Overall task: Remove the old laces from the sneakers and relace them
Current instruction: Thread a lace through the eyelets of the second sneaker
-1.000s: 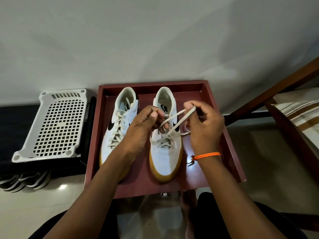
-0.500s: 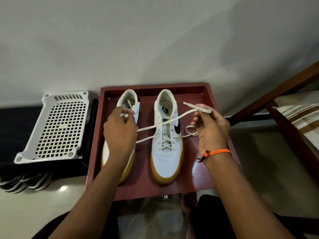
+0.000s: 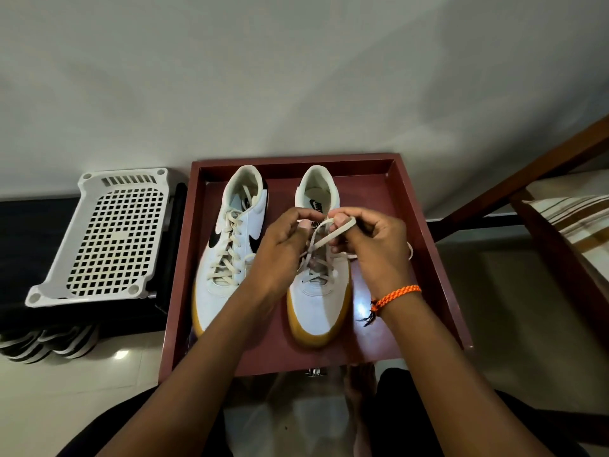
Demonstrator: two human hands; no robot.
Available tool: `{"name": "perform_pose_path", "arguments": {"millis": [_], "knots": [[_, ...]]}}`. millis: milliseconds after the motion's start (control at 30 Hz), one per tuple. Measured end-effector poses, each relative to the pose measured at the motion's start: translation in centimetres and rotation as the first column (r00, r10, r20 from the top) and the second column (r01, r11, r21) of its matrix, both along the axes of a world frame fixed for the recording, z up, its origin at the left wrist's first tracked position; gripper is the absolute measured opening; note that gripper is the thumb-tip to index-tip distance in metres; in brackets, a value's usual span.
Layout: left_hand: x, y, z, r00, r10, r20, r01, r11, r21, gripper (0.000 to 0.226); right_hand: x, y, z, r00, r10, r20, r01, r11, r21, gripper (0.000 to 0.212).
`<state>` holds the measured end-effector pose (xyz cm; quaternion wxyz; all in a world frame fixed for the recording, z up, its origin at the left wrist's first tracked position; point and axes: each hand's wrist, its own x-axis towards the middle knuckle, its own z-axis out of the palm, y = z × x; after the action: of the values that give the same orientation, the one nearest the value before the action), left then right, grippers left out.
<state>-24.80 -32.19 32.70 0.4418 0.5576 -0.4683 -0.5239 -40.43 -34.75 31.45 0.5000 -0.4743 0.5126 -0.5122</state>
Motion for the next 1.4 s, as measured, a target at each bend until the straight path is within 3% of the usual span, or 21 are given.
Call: {"name": "perform_pose_path", "arguments": {"millis": [133, 367, 433, 500, 567, 600, 667, 767, 933, 1133, 1400], "knots": [[0.0, -0.1, -0.1, 0.999, -0.010, -0.047, 0.012, 0.999, 0.035, 0.026, -0.4, -0.3, 0.2, 0.998, -0.003, 0.065, 0.001, 1.000, 0.024, 0.011], [1.1, -0.5, 0.6, 0.986, 0.151, -0.072, -0.153, 0.988, -0.015, 0.024, -2.0, -1.1, 0.4, 0.914, -0.311, 0.260, 0.300, 0.951, 0.082, 0.008], [1.6, -0.7, 0.4, 0.980, 0.195, 0.037, -0.193, 0.981, -0.035, 0.023, -2.5, -1.4, 0.2, 0.887, -0.357, 0.294, 0.341, 0.934, 0.104, 0.008], [2.0, -0.6, -0.4, 0.926, 0.210, 0.315, -0.177, 0.975, -0.130, 0.022, -2.7, -1.5, 0.2, 0.896, -0.340, 0.287, 0.317, 0.940, 0.123, 0.010], [2.1, -0.4, -0.8, 0.804, 0.231, 0.549, -0.104, 0.962, -0.253, 0.022, -2.3, -1.2, 0.6, 0.948, -0.224, 0.226, 0.196, 0.971, 0.138, 0.011], [2.0, -0.4, -1.0, 0.789, 0.240, 0.566, -0.060, 0.946, -0.318, 0.023, -1.9, -0.9, 0.7, 0.973, -0.127, 0.192, 0.101, 0.985, 0.143, 0.012], [1.4, -0.1, -0.8, 0.857, 0.189, 0.479, 0.028, 0.911, -0.411, 0.026, -0.9, -0.2, 1.1, 0.989, 0.094, 0.112, -0.108, 0.986, 0.124, 0.011], [0.1, 0.1, -0.4, 0.973, -0.021, 0.230, 0.102, 0.932, -0.347, 0.029, 0.2, 0.6, 0.7, 0.969, 0.243, -0.049, -0.241, 0.970, 0.045, 0.015], [0.3, -0.8, -2.2, 0.953, -0.052, 0.300, 0.124, 0.966, -0.227, 0.022, -0.1, 0.4, -0.3, 0.928, 0.084, -0.362, -0.133, 0.985, -0.111, 0.013], [0.3, -1.0, -2.0, 0.940, 0.065, 0.336, 0.014, 0.974, -0.227, 0.014, -0.6, 0.3, 0.3, 0.925, -0.074, -0.372, 0.027, 0.991, -0.130, 0.008], [-0.2, -1.0, -2.0, 0.858, 0.202, 0.472, -0.090, 0.964, -0.250, 0.019, -0.4, 0.6, 0.8, 0.881, -0.068, -0.468, -0.011, 0.987, -0.163, 0.012]]}}
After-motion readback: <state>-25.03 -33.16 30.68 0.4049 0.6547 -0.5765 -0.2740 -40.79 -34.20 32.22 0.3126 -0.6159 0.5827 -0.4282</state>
